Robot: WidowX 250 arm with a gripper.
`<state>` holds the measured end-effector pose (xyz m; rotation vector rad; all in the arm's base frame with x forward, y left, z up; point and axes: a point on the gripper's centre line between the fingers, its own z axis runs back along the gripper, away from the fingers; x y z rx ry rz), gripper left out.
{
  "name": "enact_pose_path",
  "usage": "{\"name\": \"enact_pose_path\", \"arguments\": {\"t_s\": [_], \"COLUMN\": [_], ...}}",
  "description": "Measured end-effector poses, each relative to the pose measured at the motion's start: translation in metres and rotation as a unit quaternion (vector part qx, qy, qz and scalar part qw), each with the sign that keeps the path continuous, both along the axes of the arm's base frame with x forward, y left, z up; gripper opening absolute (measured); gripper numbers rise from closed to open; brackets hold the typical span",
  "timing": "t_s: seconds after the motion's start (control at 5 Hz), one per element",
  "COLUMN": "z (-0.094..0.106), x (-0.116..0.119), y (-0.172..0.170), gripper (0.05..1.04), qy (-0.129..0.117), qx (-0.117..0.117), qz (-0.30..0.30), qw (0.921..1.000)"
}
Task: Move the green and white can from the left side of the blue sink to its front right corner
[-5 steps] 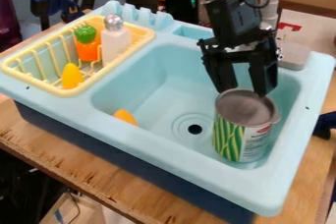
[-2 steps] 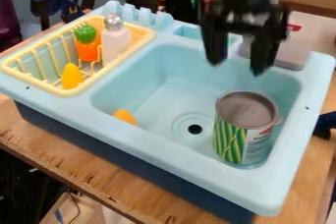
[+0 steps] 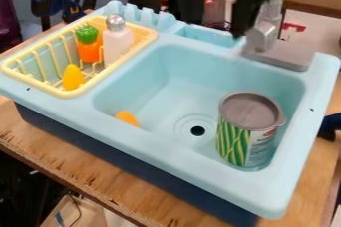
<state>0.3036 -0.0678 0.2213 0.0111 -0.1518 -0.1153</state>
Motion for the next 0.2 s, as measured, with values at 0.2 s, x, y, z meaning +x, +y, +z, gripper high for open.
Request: {"name": "enact_pose_path", "arguments": {"t_s": [0.2], "z": [0.0136], "x": [-0.0243], "y": [0.0094], "gripper": [1.001], "qy": [-0.022], "qx": [0.005], "qz": [-0.006], "qw": [0.9997]}}
